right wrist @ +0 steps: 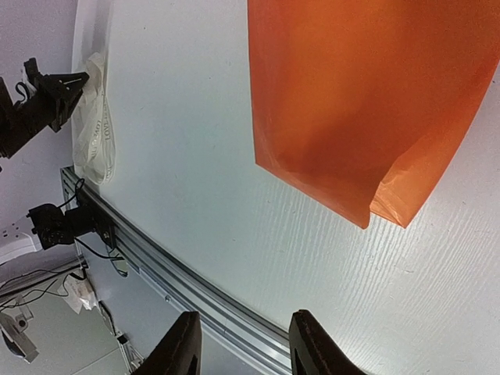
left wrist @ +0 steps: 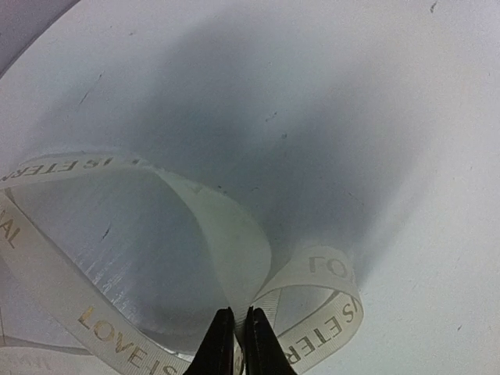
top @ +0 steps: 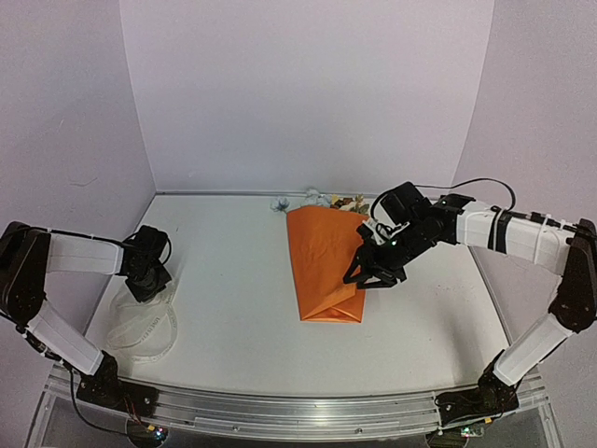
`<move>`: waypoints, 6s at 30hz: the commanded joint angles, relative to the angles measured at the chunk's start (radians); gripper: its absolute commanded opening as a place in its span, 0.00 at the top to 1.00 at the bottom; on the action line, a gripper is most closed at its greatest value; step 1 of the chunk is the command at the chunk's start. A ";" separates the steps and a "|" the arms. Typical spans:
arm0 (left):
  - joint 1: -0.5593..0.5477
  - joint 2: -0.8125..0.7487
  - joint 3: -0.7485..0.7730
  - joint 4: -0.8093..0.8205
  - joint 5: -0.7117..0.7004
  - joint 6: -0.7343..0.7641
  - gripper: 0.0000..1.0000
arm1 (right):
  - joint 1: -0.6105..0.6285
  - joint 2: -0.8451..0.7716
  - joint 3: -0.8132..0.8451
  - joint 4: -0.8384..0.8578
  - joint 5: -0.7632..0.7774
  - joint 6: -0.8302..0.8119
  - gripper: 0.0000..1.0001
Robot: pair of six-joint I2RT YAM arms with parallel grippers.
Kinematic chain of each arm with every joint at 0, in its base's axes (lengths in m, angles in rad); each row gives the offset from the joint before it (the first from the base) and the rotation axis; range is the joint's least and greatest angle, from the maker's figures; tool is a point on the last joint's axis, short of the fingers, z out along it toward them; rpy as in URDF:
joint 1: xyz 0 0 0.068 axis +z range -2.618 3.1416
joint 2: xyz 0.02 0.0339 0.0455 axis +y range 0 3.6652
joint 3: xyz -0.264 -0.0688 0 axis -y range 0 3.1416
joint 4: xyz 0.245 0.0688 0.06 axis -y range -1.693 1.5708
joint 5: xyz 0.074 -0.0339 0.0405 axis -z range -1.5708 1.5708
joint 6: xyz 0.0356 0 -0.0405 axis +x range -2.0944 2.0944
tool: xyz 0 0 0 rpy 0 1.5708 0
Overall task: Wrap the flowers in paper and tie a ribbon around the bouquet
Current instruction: Pick up the ribbon from the corner of the board, then pass from the left arm to the right, then pick up the ribbon from the center of the board, then straighten the ribbon at the center of the board.
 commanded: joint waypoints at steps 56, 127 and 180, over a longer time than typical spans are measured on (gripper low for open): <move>-0.677 0.294 0.753 0.461 0.869 0.164 1.00 | 0.107 -0.363 -0.272 0.517 0.097 -0.122 0.46; -0.294 0.155 0.352 -0.042 0.121 0.215 1.00 | 0.097 -0.520 -0.244 -0.360 0.547 -0.321 1.00; -0.005 -0.402 -0.045 -0.400 -0.367 -0.209 1.00 | -0.618 -0.321 -0.127 -0.759 0.951 -0.290 1.00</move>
